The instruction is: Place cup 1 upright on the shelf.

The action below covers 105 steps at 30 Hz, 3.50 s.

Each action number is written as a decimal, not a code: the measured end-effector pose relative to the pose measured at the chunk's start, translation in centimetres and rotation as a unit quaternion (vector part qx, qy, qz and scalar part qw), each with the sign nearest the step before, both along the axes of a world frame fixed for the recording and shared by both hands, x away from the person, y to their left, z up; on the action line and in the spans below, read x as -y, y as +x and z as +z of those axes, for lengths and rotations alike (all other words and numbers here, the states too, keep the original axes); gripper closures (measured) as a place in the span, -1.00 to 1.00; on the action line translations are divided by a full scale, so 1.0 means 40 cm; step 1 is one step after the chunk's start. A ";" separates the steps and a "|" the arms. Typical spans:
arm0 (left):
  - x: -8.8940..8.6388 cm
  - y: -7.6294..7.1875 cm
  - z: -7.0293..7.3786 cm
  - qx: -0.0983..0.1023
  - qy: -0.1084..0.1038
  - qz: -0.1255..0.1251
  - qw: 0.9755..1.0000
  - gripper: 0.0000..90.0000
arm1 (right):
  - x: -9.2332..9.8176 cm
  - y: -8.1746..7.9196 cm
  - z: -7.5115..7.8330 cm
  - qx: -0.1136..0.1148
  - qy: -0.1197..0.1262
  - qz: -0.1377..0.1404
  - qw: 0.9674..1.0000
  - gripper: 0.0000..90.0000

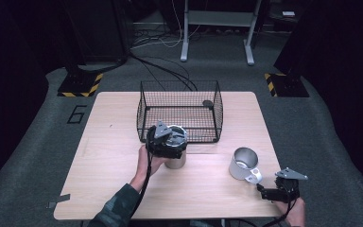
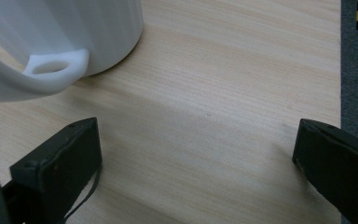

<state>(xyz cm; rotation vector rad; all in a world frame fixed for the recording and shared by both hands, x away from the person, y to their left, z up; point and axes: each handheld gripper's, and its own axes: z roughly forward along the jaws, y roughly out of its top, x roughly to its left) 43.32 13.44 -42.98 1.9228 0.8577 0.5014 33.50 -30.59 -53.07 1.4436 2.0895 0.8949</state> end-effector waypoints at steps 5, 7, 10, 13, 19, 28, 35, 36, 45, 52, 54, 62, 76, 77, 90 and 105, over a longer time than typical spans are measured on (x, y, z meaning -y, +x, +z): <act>0.001 -0.002 0.001 -0.001 0.001 0.001 1.000 -0.92 | 0.001 0.000 0.000 0.001 -0.001 0.001 1.000 -0.99; -0.002 -0.019 0.016 0.008 -0.003 -0.006 1.000 -0.91 | 0.002 0.001 -0.001 0.003 -0.001 0.002 1.000 -0.99; -0.002 -0.019 0.016 0.008 -0.003 -0.006 1.000 -0.91 | 0.002 0.000 0.000 0.002 0.001 0.001 1.000 -0.98; -0.002 -0.019 0.016 0.008 -0.003 -0.006 1.000 -0.91 | 0.002 0.000 0.000 0.002 0.001 0.001 1.000 -0.98; -0.019 -0.036 0.048 0.015 -0.004 -0.009 1.000 -0.91 | 0.003 0.001 -0.001 0.004 0.000 0.003 1.000 -0.98; -0.039 -0.042 0.086 0.018 -0.008 -0.011 1.000 -0.91 | 0.003 0.001 -0.001 0.004 -0.002 0.002 1.000 -0.98; -0.051 -0.047 0.104 0.010 -0.013 -0.020 1.000 -0.92 | 0.001 0.001 0.000 0.004 0.003 -0.004 1.000 -0.98; -0.053 -0.048 0.108 0.012 -0.007 -0.021 1.000 -0.91 | 0.003 0.001 0.000 0.004 -0.001 0.001 1.000 -0.98; -0.056 -0.057 0.136 0.019 -0.015 -0.027 0.999 -0.91 | 0.002 0.001 0.000 0.004 0.002 -0.005 1.000 -0.97; -0.052 -0.056 0.158 0.025 -0.013 -0.031 0.999 -0.91 | 0.000 0.000 0.000 0.004 0.007 -0.007 1.000 -0.97; -0.051 -0.055 0.166 0.025 -0.014 -0.034 0.999 -0.91 | 0.003 0.001 0.000 0.004 -0.001 -0.002 1.000 -0.97; -0.050 -0.047 0.198 0.031 -0.011 -0.032 0.999 -0.91 | 0.000 0.000 0.000 0.004 0.007 -0.008 1.000 -0.97; -0.043 -0.029 0.243 0.037 -0.012 -0.039 0.998 -0.91 | 0.003 0.000 0.000 0.004 0.000 -0.004 1.000 -0.97; -0.041 -0.026 0.248 0.037 -0.013 -0.041 0.998 -0.91 | 0.003 0.001 -0.001 0.005 -0.001 -0.004 1.000 -0.97; -0.040 0.008 0.293 0.034 -0.021 -0.039 0.998 -0.91 | 0.002 0.000 0.000 0.003 0.002 -0.007 1.000 -0.97; -0.036 0.036 0.318 0.028 -0.019 -0.039 0.999 -0.91 | 0.003 0.000 0.000 0.004 -0.001 -0.007 1.000 -0.96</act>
